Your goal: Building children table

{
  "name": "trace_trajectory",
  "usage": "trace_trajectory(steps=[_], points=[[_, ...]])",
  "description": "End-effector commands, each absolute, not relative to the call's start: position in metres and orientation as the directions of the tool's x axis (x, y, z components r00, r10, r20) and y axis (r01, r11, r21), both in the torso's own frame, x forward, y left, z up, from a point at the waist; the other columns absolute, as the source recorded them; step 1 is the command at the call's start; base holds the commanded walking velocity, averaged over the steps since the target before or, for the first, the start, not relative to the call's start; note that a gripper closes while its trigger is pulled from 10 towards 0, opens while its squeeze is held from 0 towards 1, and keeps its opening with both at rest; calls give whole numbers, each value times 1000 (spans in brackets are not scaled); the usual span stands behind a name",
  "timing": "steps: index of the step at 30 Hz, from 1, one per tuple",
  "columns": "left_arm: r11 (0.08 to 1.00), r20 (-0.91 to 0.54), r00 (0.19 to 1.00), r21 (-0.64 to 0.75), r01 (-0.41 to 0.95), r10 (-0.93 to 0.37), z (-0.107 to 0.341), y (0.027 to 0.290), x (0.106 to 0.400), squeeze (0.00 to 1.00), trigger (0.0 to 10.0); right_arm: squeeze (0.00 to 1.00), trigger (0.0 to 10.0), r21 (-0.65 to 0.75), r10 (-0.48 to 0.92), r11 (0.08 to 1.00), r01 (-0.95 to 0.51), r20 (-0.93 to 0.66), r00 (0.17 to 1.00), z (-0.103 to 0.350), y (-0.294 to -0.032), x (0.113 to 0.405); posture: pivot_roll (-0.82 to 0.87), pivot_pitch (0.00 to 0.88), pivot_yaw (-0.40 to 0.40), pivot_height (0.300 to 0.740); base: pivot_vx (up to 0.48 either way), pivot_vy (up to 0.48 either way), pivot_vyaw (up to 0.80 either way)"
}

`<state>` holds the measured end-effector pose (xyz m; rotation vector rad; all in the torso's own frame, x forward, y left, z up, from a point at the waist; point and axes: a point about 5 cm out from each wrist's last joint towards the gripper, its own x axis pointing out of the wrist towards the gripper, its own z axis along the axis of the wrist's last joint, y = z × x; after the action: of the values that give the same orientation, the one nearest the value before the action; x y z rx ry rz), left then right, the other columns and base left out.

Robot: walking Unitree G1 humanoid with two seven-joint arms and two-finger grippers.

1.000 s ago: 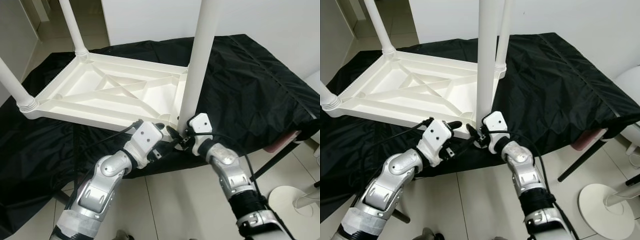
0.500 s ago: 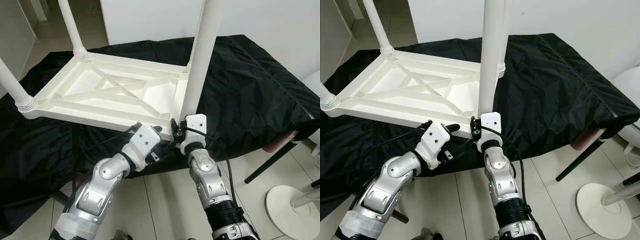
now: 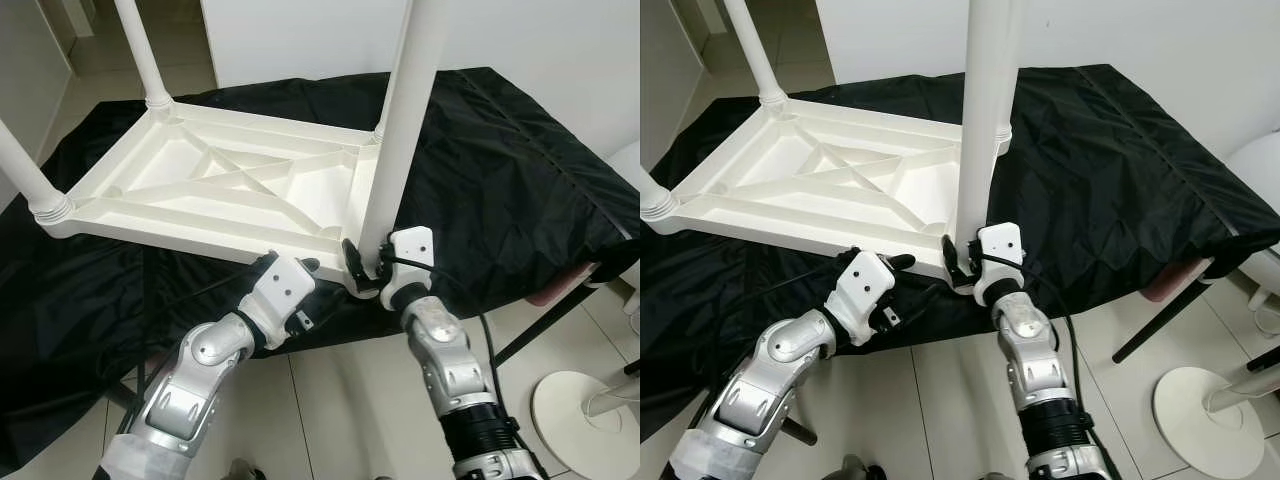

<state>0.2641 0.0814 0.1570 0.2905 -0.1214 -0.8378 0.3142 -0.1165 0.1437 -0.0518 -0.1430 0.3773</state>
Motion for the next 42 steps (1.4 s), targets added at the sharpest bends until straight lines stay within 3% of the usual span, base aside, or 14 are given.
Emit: trace_trajectory(steps=[1, 4, 12, 16, 17, 20, 21, 28, 29, 30, 42], points=[[620, -31, 650, 270, 737, -759, 154, 84, 261, 0, 10000, 0, 10000, -105, 455, 890, -445, 127, 881, 145, -120, 313, -76, 59, 11, 740, 0, 0, 0], [584, -42, 607, 227, 779, -794, 154, 83, 256, 0, 10000, 0, 10000, -187, 615, 781, -596, 60, 786, 143, -129, 315, -77, 57, 11, 740, 0, 0, 0], [494, -96, 524, 230, 839, -846, 148, 74, 244, 0, 10000, 0, 10000, -272, 694, 693, -668, -2, 720, 147, -131, 332, -68, 43, 14, 740, 0, 0, 0], [490, -101, 523, 235, 839, -846, 148, 73, 242, 0, 10000, 0, 10000, -289, 704, 676, -678, -20, 710, 148, -131, 337, -58, 40, 11, 740, 0, 0, 0], [494, -101, 526, 235, 837, -844, 148, 73, 242, 0, 10000, 0, 2196, -308, 703, 671, -675, -24, 710, 148, -132, 339, -51, 43, 5, 740, 0, 0, 0], [496, -101, 528, 233, 837, -843, 148, 73, 242, 0, 10000, 0, 2196, -320, 706, 664, -676, -26, 707, 149, -133, 341, -51, 43, 5, 740, 0, 0, 0], [499, -102, 531, 232, 835, -841, 149, 73, 242, 0, 10000, 0, 0, -316, 707, 663, -678, -31, 706, 149, -134, 342, -45, 44, 2, 740, 0, 0, 0], [509, -108, 544, 240, 827, -832, 151, 77, 244, 0, 10000, 0, 0, -298, 720, 650, -699, -52, 692, 142, -138, 342, -42, 51, 0, 740, 0, 0, 0], [509, -108, 544, 240, 827, -832, 152, 77, 244, 0, 10000, 0, 2157, -298, 716, 653, -696, -57, 696, 141, -138, 342, -43, 53, 2, 740, 0, 0, 0], [504, -114, 539, 237, 831, -835, 151, 77, 244, 0, 10000, 0, 10000, -282, 682, 689, -668, -61, 729, 137, -137, 342, -49, 55, 7, 740, 0, 0, 0], [493, -118, 526, 228, 840, -842, 150, 74, 243, 0, 10000, 0, 10000, -240, 538, 815, -527, -20, 843, 132, -129, 340, -61, 64, 13, 740, 0, 0, 0]])
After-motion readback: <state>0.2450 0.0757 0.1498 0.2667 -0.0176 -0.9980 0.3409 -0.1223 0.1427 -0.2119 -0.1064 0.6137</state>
